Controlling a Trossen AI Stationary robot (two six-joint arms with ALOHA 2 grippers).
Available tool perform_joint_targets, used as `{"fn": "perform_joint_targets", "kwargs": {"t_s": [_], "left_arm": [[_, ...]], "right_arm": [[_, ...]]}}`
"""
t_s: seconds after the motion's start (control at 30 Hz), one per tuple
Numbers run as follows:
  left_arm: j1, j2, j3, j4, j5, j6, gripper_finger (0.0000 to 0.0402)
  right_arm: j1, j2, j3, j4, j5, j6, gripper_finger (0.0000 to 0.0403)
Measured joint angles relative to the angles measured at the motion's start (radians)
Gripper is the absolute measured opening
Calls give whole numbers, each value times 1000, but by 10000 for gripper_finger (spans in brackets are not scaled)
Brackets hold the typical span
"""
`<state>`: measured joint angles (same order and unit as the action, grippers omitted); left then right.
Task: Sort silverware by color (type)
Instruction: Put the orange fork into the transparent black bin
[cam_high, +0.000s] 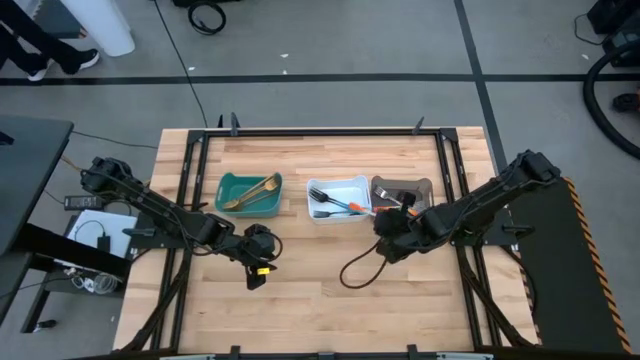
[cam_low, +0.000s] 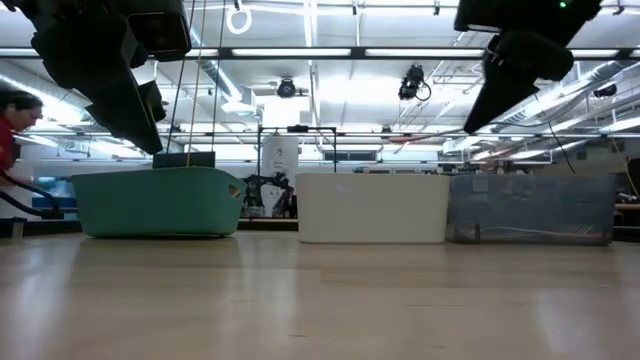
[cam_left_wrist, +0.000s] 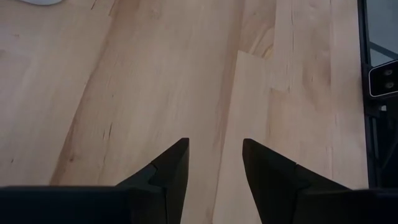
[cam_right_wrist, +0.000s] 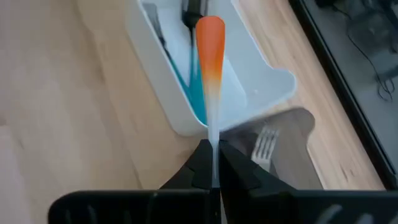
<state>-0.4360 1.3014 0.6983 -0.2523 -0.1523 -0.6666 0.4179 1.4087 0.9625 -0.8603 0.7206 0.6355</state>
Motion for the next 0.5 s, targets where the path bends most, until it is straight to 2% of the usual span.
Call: {"fn": "perform_joint_targets", "kwargs": {"t_s": [0.5], "left_arm": [[0, 0, 0, 0, 0, 0, 160]], "right_arm": [[-34, -125, -201, -25, 98, 69, 18]]}}
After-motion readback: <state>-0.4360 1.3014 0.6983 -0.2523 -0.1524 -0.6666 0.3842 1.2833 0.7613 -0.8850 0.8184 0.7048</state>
